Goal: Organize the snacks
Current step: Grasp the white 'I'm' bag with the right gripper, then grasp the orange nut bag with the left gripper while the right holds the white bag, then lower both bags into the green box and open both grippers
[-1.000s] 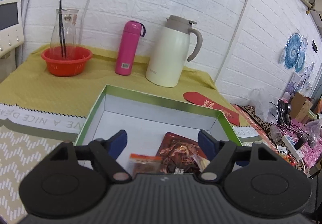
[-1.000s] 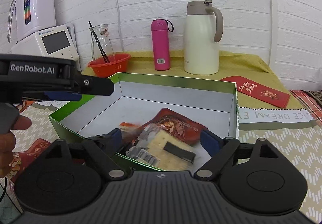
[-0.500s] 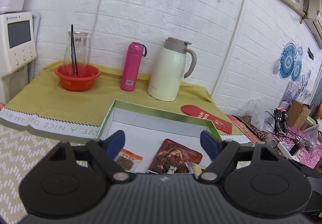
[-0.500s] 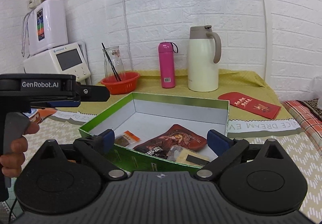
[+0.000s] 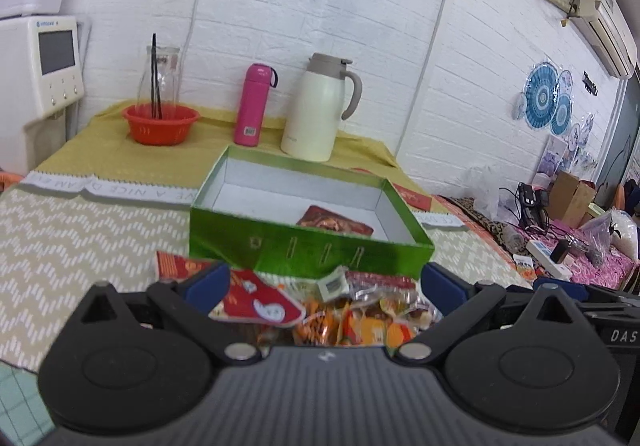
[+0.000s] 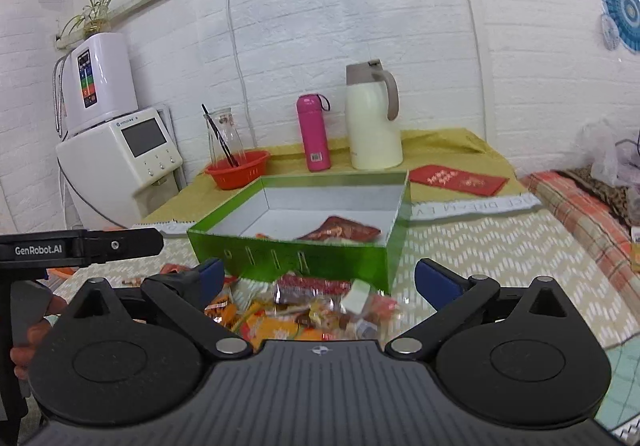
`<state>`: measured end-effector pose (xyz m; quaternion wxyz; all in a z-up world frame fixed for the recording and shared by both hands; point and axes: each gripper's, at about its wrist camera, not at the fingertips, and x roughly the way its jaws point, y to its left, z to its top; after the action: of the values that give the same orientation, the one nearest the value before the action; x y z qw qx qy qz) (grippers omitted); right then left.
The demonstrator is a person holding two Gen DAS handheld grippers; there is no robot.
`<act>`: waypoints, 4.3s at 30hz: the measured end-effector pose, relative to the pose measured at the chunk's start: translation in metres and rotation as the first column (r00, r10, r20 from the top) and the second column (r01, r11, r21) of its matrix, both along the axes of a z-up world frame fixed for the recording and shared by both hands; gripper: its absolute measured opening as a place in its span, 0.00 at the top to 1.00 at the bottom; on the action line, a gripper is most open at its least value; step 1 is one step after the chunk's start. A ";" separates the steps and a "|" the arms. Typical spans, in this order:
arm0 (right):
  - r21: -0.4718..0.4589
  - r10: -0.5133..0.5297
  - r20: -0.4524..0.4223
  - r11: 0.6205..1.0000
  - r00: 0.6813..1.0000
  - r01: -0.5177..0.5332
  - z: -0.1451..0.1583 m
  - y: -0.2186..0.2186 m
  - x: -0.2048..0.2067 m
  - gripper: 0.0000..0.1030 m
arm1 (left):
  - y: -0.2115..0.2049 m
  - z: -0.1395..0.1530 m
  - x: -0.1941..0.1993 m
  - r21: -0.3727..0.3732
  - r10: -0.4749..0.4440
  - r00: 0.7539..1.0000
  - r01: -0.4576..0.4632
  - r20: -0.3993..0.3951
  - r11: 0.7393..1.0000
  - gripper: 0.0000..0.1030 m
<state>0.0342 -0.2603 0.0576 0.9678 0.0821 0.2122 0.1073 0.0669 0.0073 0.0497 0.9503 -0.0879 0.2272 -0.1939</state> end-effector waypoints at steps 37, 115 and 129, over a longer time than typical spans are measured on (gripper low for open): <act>-0.148 0.068 -0.131 0.985 0.989 -0.087 -0.052 0.016 -0.031 0.00 | 0.023 -0.055 -0.031 -0.026 -0.012 0.987 0.008 -0.162 1.000 0.02; -0.157 -0.061 -0.158 0.987 0.986 0.036 -0.079 0.001 -0.046 0.00 | -0.047 -0.079 -0.006 -0.129 -0.302 0.900 0.274 -0.314 0.953 0.78; -0.196 -0.075 0.014 0.978 0.997 0.076 -0.035 -0.004 -0.048 0.04 | -0.029 -0.021 -0.022 -0.129 -0.297 0.945 0.280 -0.140 0.951 0.91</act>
<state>-0.0140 -0.2638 0.0226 0.9752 -0.0061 0.2156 0.0493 0.0452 -0.0218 0.0287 0.8846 -0.1197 0.3012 -0.3354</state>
